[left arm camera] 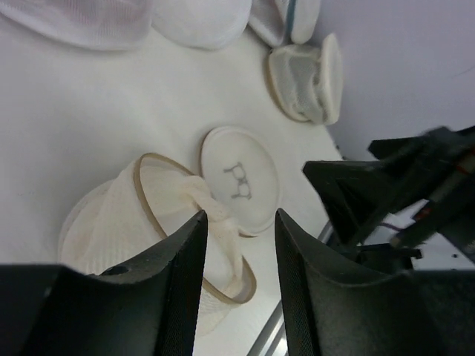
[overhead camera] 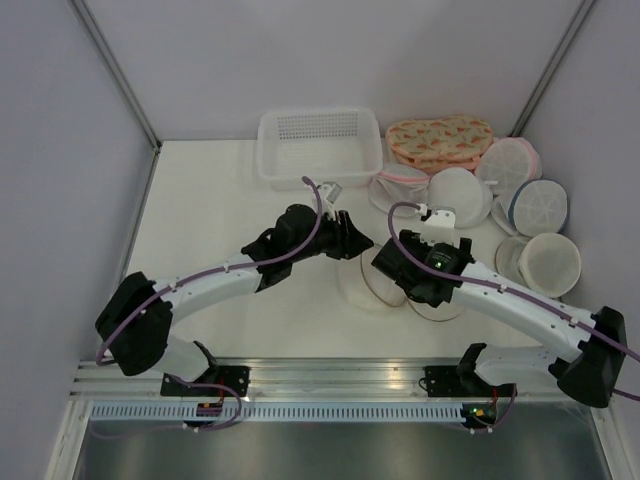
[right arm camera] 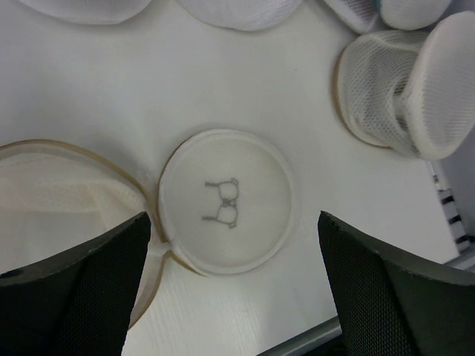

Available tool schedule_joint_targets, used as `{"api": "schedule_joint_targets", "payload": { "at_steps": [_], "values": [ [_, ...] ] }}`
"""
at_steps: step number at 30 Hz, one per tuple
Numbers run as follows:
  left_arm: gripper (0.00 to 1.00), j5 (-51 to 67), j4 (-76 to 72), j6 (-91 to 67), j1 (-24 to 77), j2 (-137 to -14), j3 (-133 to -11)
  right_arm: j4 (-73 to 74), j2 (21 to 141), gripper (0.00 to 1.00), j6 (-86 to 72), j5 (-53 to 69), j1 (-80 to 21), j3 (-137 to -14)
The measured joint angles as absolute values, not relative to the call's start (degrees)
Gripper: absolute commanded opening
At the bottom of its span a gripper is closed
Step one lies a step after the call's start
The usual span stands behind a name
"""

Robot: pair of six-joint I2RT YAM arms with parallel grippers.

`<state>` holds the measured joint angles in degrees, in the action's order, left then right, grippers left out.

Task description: Unzip the laundry bag and remove the bra

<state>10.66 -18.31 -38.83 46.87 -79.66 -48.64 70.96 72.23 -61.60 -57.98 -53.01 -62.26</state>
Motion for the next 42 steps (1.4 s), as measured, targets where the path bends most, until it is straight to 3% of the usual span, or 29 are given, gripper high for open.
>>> {"api": "schedule_joint_targets", "payload": {
  "at_steps": [9, 11, 13, 14, 22, 26, 29, 35, 40, 42],
  "values": [
    [0.4, 5.74, 2.39, -30.89, 51.22, -90.63, -55.44, 52.99, 59.02, 0.98, -52.93, -46.19, -52.36, -51.03],
    [0.28, 4.64, 4.73, -30.13, 51.53, -90.83, -55.57, 50.3, 58.89, 0.98, -51.96, -43.97, -52.27, -49.65],
    [0.04, 4.23, 6.0, -29.43, 51.62, -90.8, -55.59, 47.86, 58.94, 0.98, -51.05, -41.65, -52.25, -48.73],
    [0.02, 3.99, 6.5, -28.99, 51.62, -90.8, -55.59, 46.5, 58.94, 0.98, -50.63, -40.47, -52.23, -48.4],
    [0.02, 3.05, 5.72, -28.69, 51.79, -84.93, -49.41, 31.0, 59.96, 0.85, -46.54, -29.04, -51.99, -42.19],
    [0.02, 3.03, 5.02, -29.28, 51.92, -80.07, -43.97, 22.5, 64.64, 0.62, -44.86, -21.98, -51.9, -40.16],
    [0.02, 3.03, 4.4, -30.15, 51.92, -77.21, -40.82, 17.3, 68.6, 0.58, -44.31, -17.89, -51.9, -40.14],
    [0.02, 2.94, 3.73, -31.59, 51.92, -74.3, -38.68, 10.61, 73.89, 0.6, -43.77, -10.92, -51.9, -40.14],
    [0.02, 2.7, 2.79, -32.14, 51.92, -73.82, -38.26, 11.27, 77.01, 0.74, -42.57, -10.68, -52.34, -40.34],
    [0.02, 2.55, 2.81, -32.29, 51.92, -73.8, -38.13, 12.21, 77.62, 0.75, -41.71, -11.42, -52.73, -40.42]
  ]
}}
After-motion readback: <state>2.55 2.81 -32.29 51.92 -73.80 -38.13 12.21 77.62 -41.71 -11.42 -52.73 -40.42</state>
